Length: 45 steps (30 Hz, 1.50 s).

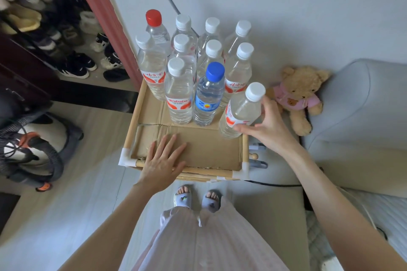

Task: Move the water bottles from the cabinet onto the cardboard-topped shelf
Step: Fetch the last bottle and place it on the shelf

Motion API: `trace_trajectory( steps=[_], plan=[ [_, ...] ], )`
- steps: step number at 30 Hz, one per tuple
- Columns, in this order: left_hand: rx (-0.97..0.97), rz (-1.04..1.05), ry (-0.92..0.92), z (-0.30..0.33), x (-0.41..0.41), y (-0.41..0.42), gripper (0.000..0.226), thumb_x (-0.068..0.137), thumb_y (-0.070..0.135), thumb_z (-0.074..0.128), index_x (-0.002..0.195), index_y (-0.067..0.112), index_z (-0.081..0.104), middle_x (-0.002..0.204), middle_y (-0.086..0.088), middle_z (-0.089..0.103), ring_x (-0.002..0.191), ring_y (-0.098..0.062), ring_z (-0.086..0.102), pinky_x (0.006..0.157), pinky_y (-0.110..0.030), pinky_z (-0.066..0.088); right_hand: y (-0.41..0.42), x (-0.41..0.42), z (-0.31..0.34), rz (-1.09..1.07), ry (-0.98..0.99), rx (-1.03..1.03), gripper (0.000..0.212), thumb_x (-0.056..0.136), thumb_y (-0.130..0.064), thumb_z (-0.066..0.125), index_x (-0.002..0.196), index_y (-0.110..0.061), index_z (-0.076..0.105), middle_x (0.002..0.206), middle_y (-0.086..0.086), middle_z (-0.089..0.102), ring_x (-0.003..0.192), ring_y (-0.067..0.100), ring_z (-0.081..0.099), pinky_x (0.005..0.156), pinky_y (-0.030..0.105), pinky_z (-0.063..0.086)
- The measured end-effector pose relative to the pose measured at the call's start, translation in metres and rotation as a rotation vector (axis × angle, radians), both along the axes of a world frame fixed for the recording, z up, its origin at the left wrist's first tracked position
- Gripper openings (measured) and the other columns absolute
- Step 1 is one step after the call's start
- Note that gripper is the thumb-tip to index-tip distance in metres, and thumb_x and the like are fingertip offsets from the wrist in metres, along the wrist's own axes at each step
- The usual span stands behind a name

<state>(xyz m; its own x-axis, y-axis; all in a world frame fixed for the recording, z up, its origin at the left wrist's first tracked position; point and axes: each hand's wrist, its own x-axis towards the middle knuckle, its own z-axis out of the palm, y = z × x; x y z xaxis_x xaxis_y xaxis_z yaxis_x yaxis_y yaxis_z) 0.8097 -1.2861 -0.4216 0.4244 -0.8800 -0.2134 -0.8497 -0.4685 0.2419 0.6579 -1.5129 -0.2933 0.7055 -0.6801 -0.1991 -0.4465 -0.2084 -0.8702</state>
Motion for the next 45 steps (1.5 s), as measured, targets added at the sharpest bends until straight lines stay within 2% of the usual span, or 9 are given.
trace_trajectory(
  steps=[4,13,18,23,26,29,33,42,45],
  plan=[
    [-0.002,0.003,0.01,-0.001,0.001,0.0,0.063,0.088,0.06,0.01,0.136,0.03,0.036,0.148,-0.006,0.033,0.138,-0.029,0.024,0.11,-0.039,-0.002,0.015,0.015,0.008,-0.239,0.141,-0.217,0.084,0.057,-0.044,0.082,0.121,-0.01,0.041,0.118,0.003,0.045,0.108,0.014,0.043,0.091,0.026,0.038],
    [-0.019,0.021,0.048,-0.005,0.002,0.002,0.089,0.072,0.073,-0.018,0.142,0.035,0.02,0.155,0.001,0.01,0.14,-0.015,-0.006,0.111,-0.037,-0.014,-0.007,0.015,0.017,-0.015,0.084,-0.178,0.051,0.068,-0.019,0.076,0.113,-0.022,0.052,0.112,-0.003,0.051,0.106,0.015,0.052,0.09,0.026,0.041],
    [0.017,0.017,0.061,-0.001,0.002,0.0,0.092,0.066,0.074,-0.024,0.143,0.037,0.012,0.155,0.004,0.002,0.135,-0.01,-0.018,0.108,-0.034,-0.02,-0.014,0.016,0.012,0.104,0.023,-0.073,0.054,0.063,-0.025,0.069,0.096,-0.06,0.044,0.112,-0.014,0.042,0.116,0.01,0.047,0.103,0.044,0.04],
    [0.016,0.025,0.071,-0.001,0.002,0.0,0.093,0.067,0.074,-0.023,0.143,0.037,0.015,0.155,0.003,0.003,0.136,-0.01,-0.016,0.11,-0.037,-0.016,-0.016,0.014,0.011,0.132,0.051,-0.12,0.053,0.071,-0.019,0.071,0.114,-0.035,0.045,0.113,-0.011,0.043,0.115,0.012,0.044,0.098,0.045,0.043],
    [0.032,0.014,0.066,-0.001,0.003,0.0,0.094,0.064,0.073,-0.026,0.143,0.038,0.01,0.155,0.004,-0.001,0.135,-0.01,-0.02,0.11,-0.037,-0.018,-0.009,0.014,0.004,0.063,0.065,-0.138,0.08,0.061,-0.036,0.079,0.129,-0.03,0.038,0.124,-0.011,0.045,0.111,0.009,0.048,0.093,0.028,0.045],
    [0.031,0.006,0.063,-0.001,0.003,0.0,0.093,0.064,0.073,-0.026,0.143,0.037,0.01,0.155,0.003,-0.001,0.136,-0.012,-0.02,0.109,-0.037,-0.018,-0.003,0.012,-0.005,-0.01,0.114,-0.193,0.074,0.066,-0.026,0.081,0.127,-0.017,0.04,0.126,0.0,0.048,0.1,0.004,0.045,0.075,-0.003,0.03],
    [0.012,0.013,0.081,0.001,0.002,0.0,0.085,0.073,0.073,-0.01,0.143,0.035,0.018,0.155,0.002,0.004,0.138,-0.015,-0.014,0.11,-0.038,-0.015,-0.006,0.012,-0.011,-0.023,0.077,-0.192,0.072,0.071,-0.015,0.077,0.133,-0.014,0.04,0.127,0.004,0.049,0.098,0.001,0.045,0.071,-0.01,0.027],
    [-0.037,0.001,0.081,-0.003,0.003,0.001,0.086,0.075,0.073,-0.012,0.141,0.033,0.025,0.154,0.001,0.01,0.139,-0.016,-0.008,0.112,-0.04,-0.012,-0.017,0.019,-0.012,0.031,0.098,-0.182,0.072,0.073,-0.019,0.075,0.134,-0.02,0.039,0.123,0.005,0.045,0.097,-0.004,0.047,0.088,0.011,0.037],
    [-0.041,-0.008,0.063,-0.004,0.003,0.001,0.08,0.079,0.07,-0.008,0.14,0.032,0.027,0.153,-0.001,0.015,0.14,-0.019,-0.001,0.11,-0.038,-0.013,-0.02,0.019,-0.015,0.049,0.098,-0.161,0.074,0.073,-0.023,0.075,0.136,-0.023,0.036,0.123,0.005,0.046,0.109,0.006,0.05,0.102,0.035,0.041]
  ],
)
